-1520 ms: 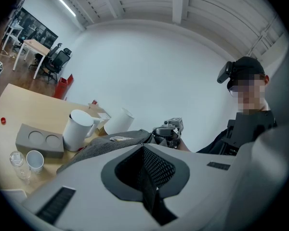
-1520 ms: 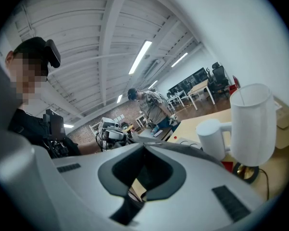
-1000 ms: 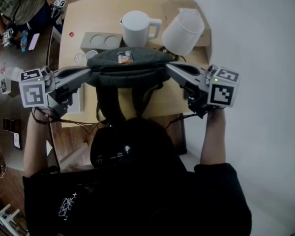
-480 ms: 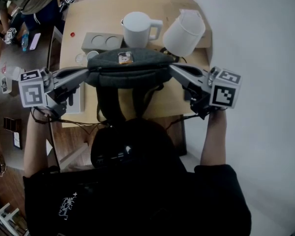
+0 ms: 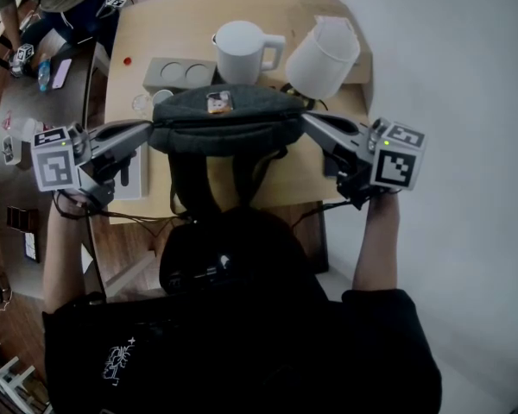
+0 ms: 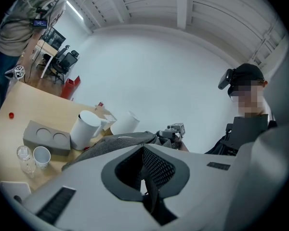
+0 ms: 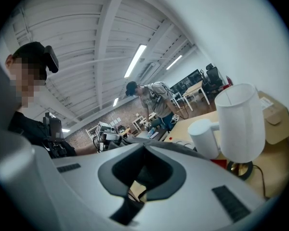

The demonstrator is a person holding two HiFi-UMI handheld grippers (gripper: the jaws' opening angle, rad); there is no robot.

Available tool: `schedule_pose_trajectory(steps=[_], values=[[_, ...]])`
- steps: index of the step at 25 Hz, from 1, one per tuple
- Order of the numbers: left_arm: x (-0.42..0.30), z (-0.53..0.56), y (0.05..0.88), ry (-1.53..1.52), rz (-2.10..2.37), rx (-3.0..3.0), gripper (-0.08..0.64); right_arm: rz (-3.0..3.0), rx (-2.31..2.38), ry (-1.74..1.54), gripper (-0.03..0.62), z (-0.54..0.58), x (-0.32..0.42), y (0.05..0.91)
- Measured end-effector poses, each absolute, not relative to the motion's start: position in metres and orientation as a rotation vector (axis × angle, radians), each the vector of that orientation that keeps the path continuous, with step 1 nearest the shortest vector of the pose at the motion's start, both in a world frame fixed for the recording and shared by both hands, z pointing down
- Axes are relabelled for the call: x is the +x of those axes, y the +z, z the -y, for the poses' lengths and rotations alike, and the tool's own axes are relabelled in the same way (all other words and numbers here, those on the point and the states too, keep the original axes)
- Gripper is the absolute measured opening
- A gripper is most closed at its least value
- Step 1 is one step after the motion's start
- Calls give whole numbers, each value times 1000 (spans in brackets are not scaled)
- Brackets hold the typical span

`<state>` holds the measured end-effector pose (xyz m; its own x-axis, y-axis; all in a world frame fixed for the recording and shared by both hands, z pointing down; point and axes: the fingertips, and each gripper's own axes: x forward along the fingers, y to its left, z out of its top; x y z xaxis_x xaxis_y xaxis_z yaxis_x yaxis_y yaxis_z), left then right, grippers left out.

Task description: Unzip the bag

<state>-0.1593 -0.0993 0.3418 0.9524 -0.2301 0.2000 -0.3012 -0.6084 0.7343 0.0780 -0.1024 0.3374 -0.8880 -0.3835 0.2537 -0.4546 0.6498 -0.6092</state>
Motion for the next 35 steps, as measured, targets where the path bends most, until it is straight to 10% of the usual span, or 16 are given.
schedule_pose_trajectory(steps=[35], values=[[-186,110,357,51,478,2204,3,2750,780,1075,9,114,102,343]])
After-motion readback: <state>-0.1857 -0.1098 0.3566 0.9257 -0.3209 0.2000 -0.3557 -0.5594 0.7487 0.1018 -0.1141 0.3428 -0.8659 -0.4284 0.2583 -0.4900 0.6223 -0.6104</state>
